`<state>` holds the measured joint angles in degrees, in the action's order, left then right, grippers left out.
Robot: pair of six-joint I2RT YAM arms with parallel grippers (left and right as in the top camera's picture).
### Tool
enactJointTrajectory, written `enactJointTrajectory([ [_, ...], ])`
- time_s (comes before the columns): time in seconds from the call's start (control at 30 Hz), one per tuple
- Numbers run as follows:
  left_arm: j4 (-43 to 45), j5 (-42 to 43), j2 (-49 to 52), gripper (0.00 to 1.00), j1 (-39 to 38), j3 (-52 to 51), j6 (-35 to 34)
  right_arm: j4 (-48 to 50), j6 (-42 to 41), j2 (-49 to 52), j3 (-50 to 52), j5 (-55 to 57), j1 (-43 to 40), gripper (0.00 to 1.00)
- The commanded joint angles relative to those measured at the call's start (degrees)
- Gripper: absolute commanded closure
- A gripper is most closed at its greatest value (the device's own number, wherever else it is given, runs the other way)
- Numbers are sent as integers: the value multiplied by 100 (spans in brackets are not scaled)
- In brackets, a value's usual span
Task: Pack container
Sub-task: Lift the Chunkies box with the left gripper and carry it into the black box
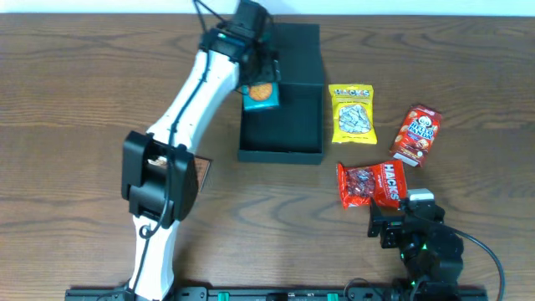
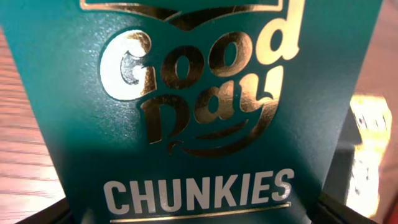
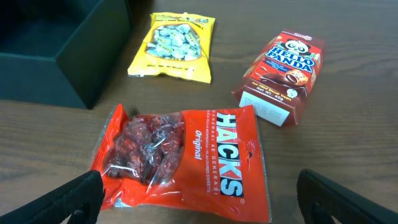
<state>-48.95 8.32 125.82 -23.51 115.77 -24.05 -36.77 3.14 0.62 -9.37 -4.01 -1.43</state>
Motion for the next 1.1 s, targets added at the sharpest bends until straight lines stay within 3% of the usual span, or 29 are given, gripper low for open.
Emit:
enactJointTrajectory([
  [0.0,-28,-122,2,17,-199,177,422,-9,-50,-31,50,66,-31,1],
  [0.33,-76,-70,11,15,-544,173,691,-9,-50,-31,50,66,-31,1],
  [0.73,-699,286,46,16,-686,164,306,-11,-50,-31,50,66,-31,1],
  [1.07,-317,-149,44,14,-706,173,514,-11,-50,-31,50,66,-31,1],
])
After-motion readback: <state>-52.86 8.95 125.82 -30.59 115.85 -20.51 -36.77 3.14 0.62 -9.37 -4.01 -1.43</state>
